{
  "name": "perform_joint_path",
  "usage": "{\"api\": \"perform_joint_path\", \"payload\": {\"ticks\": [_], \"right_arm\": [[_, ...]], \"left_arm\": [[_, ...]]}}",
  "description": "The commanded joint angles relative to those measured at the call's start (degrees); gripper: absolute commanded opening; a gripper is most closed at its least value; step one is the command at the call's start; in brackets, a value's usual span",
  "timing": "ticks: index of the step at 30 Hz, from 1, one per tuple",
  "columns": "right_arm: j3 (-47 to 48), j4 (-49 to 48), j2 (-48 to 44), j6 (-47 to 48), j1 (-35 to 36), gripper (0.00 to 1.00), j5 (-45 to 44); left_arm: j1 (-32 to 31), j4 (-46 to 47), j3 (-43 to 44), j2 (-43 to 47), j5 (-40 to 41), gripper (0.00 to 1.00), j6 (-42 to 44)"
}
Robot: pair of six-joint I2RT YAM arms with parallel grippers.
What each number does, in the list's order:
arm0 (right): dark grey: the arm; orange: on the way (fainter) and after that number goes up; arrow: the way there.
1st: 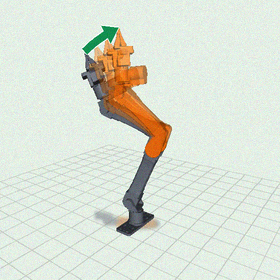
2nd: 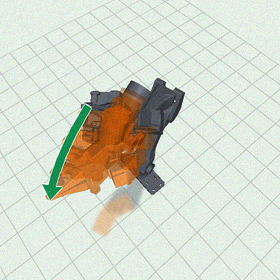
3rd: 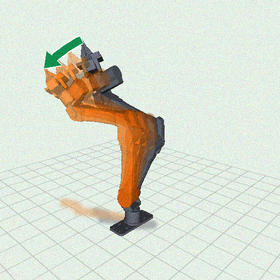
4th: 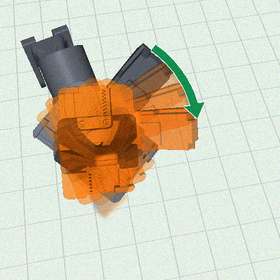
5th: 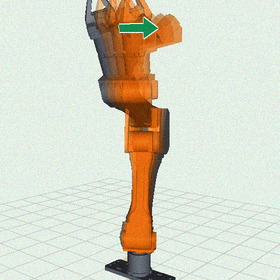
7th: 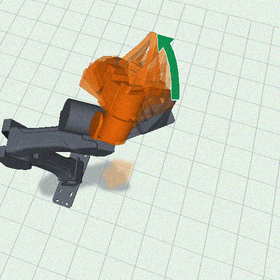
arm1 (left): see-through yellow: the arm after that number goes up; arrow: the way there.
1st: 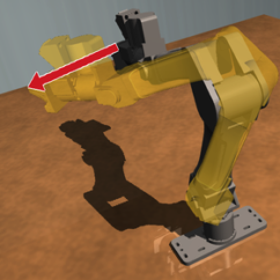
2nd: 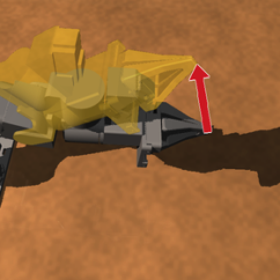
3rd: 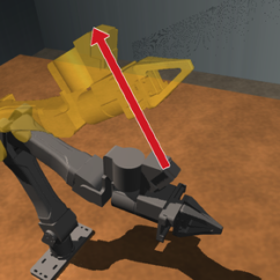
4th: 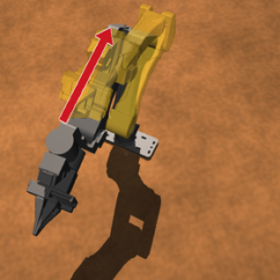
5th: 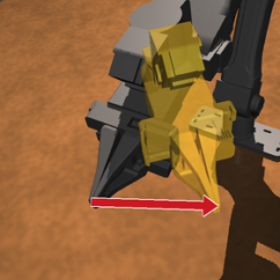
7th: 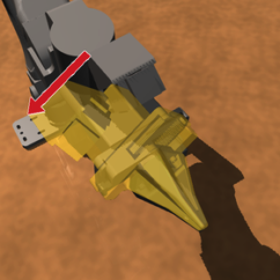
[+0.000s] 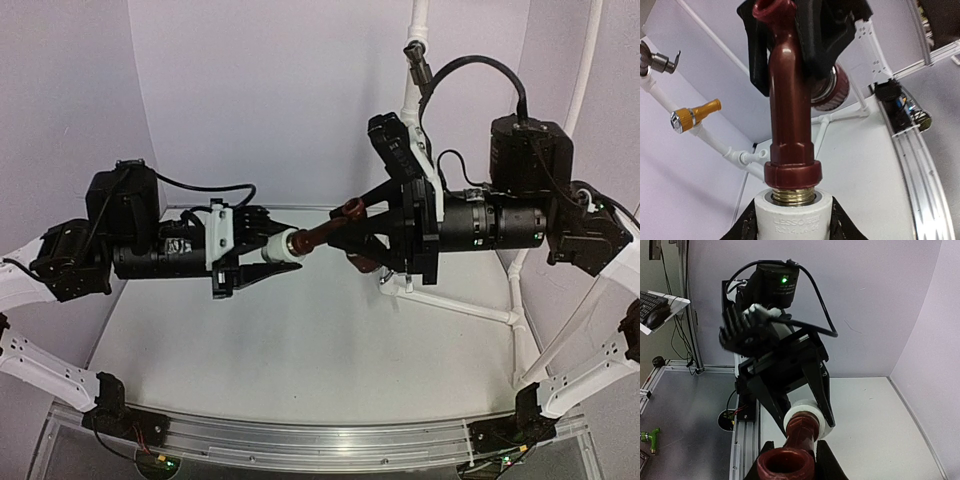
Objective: Install the water faucets
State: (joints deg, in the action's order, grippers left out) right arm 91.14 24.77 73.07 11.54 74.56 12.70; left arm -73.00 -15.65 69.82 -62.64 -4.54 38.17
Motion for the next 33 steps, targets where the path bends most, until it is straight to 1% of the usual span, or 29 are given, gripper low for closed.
{"api": "perform_joint_path", "payload": {"ticks": [1,6,7,9,12,16,18,20,22,25,28,31,33], "right_arm": [[-0.09,-7.84,1.54,-7.83,-0.12,0.00,11.72],[-1.70,-7.81,0.33,-5.17,-1.19,0.00,8.92],[-1.75,-7.86,0.13,-4.63,-1.34,0.03,8.07],[-1.76,-7.83,-0.41,-3.32,-1.64,0.23,6.37],[-1.58,-7.86,-1.15,-0.28,-1.86,0.59,3.54],[-1.27,-7.81,-2.20,2.88,-1.96,0.75,2.06],[-0.91,-7.69,-2.44,4.42,-1.96,0.82,1.67],[-0.11,-7.66,-2.58,8.02,-1.96,0.91,0.71],[0.98,-7.64,-2.69,11.67,-1.96,0.94,-1.22],[0.74,-7.04,-4.22,20.68,-1.95,0.98,-3.78],[-1.16,-2.49,-7.04,34.09,-1.96,0.98,-4.66],[-5.76,3.35,-10.78,48.78,-1.93,0.98,-5.86],[-9.77,4.19,-14.02,55.71,-1.91,0.98,-5.83]], "left_arm": [[-2.61,10.39,-4.17,-1.34,12.71,0.00,10.25],[-2.64,12.17,-4.81,0.61,11.27,0.00,5.54],[-2.62,12.06,-4.94,0.92,10.97,0.00,3.86],[-2.65,11.24,-5.04,1.50,10.60,0.00,0.54],[-2.57,9.20,-5.32,2.64,10.75,0.00,-4.84],[-1.82,7.01,-6.05,4.73,10.11,0.00,-13.34],[-0.17,5.77,-6.19,5.34,8.89,0.00,-17.41],[2.16,3.59,-5.86,5.55,6.32,0.00,-22.10],[5.32,1.78,-5.56,5.60,0.87,0.00,-28.25],[11.08,-0.88,-4.61,5.15,-7.58,0.00,-36.50],[13.22,-4.49,-2.62,3.36,-13.59,0.00,-42.64],[14.99,-8.19,0.31,0.27,-22.65,0.00,-46.88],[16.06,-9.33,1.88,-1.65,-29.04,0.00,-49.30]]}}
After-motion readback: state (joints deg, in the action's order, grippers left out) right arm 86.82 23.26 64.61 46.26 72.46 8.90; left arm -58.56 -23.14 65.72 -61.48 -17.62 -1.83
